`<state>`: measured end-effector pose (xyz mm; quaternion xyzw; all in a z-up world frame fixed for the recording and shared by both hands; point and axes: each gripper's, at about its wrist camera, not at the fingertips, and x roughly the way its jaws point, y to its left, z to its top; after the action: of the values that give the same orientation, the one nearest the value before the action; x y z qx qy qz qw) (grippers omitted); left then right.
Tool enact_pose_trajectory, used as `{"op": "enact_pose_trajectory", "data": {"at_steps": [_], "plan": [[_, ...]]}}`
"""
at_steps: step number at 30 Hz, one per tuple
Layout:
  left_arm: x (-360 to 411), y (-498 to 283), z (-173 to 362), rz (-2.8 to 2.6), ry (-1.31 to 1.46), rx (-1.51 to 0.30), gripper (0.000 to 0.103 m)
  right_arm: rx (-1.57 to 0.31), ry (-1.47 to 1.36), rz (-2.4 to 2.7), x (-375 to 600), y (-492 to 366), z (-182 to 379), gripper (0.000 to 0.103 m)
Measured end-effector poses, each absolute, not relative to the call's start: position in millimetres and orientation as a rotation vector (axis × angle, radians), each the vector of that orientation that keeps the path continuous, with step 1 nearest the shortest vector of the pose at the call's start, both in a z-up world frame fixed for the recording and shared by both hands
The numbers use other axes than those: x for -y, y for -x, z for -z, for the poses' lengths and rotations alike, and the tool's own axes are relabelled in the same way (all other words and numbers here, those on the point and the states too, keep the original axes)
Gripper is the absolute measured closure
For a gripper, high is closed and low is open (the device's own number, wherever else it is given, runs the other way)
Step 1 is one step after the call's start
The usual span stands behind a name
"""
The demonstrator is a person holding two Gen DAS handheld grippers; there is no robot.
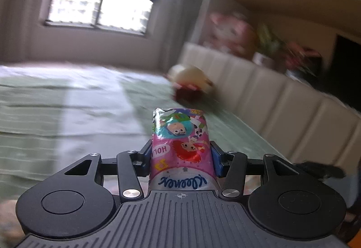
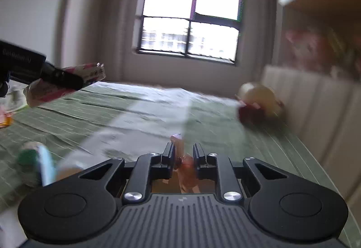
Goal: Organize soft objects
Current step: 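Carry the tissue pack and hair clip over the pink box and open both grippers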
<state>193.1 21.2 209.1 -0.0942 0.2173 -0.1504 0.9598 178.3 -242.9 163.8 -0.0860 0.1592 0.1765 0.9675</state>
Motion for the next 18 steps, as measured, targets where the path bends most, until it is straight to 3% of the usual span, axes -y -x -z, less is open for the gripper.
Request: {"op": "enact_pose_trajectory", "data": {"at_steps": [8, 11, 13, 15, 18], "plan": [[69, -260, -146, 0.422, 0.221, -0.641, 0.048, -0.419, 0.061, -0.335, 304, -201, -107, 0.085], [85, -289, -122, 0.391, 0.175, -0.751, 0.044, -0.473, 0.018, -0.403, 299, -207, -93, 0.074], [91, -300, -106, 0.334, 0.118, -0.798, 0.045, -0.473, 0.005, -0.407, 295, -202, -85, 0.061], [90, -299, -105, 0.331, 0.113, -0.742, 0.047, -0.443, 0.022, -0.410, 293, -192, -80, 0.054], [70, -283, -119, 0.404, 0.211, -0.582, 0.047, -0.405, 0.068, -0.421, 286, -173, -73, 0.054]]}}
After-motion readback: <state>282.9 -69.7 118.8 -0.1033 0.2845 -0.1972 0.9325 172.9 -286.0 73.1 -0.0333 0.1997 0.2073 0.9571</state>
